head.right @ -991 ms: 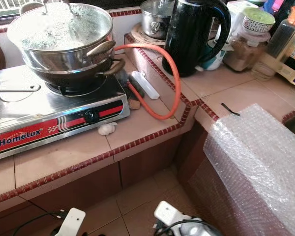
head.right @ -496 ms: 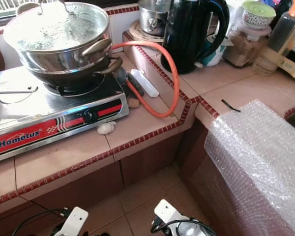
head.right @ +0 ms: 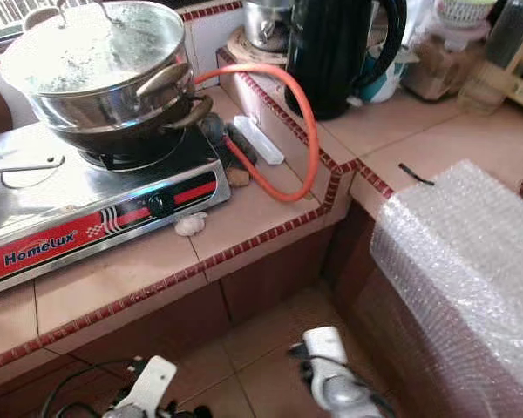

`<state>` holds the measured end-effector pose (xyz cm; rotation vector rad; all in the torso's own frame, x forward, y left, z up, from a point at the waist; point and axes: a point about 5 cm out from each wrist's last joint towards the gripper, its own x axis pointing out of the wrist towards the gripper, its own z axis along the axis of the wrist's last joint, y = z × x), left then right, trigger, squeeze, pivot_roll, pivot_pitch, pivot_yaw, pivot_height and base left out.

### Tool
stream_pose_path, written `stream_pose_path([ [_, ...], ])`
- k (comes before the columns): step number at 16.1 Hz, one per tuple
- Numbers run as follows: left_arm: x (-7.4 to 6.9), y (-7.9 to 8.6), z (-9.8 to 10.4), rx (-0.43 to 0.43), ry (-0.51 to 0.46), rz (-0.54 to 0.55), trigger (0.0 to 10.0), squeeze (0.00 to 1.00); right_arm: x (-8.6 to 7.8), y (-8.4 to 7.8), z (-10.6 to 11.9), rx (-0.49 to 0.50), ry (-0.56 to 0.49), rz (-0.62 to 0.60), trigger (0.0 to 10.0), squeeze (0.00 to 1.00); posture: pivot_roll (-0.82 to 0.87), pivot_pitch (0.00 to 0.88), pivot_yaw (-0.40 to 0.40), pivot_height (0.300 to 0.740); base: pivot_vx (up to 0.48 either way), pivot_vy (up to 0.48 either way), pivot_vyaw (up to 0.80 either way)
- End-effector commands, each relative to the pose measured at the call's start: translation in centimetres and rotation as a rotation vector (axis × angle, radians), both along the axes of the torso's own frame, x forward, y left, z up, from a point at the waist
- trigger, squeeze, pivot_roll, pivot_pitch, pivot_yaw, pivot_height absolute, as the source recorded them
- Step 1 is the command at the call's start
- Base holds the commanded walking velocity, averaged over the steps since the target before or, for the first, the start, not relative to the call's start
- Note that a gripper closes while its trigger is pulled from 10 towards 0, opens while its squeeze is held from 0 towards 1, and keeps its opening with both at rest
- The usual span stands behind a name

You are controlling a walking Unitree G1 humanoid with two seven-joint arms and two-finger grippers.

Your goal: Kitchen organization

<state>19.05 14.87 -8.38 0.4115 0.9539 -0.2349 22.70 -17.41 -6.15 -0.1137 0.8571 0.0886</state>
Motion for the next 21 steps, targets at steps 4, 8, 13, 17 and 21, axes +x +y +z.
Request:
stream_pose_path([
  [4, 0.1, 0.0, 0.0, -0.041, 0.004, 0.095, 10.0, 0.0, -1.8, 0.4, -1.2, 0.071, 0.071, -0.083, 10.0, 0.0, -0.1, 0.184, 0.057, 0.74, 0.0, 0.0, 0.0],
  [8, 0.5, 1.0, 0.3, -0.015, -0.003, 0.11, 10.0, 0.0, -1.9, 1.0, -1.3, 0.029, 0.1, 0.043, 10.0, 0.0, -0.1, 0.181, 0.053, 0.74, 0.0, 0.0, 0.0],
  [13, 0.7, 1.9, 0.4, 0.0, 0.0, 0.1, 10.0, 0.0, -2.5, 0.2, -1.5, -0.009, 0.118, 0.08, 10.0, 0.0, -0.09, 0.173, 0.047, 0.74, -0.052, 0.0, 0.0],
  [17, 0.6, 2.1, 0.3, 0.006, 0.006, 0.093, 10.0, 0.0, -2.6, 0.3, -1.6, -0.01, 0.124, 0.095, 10.0, 0.0, -0.1, 0.173, 0.055, 0.74, -0.152, 0.0, 0.0],
  [21, 0.4, 2.1, 0.2, 0.01, 0.014, 0.075, 10.0, 0.0, -2.8, 0.5, -1.7, -0.011, 0.128, 0.117, 10.0, 0.0, -0.1, 0.173, 0.056, 0.74, 0.0, 0.0, 0.0],
])
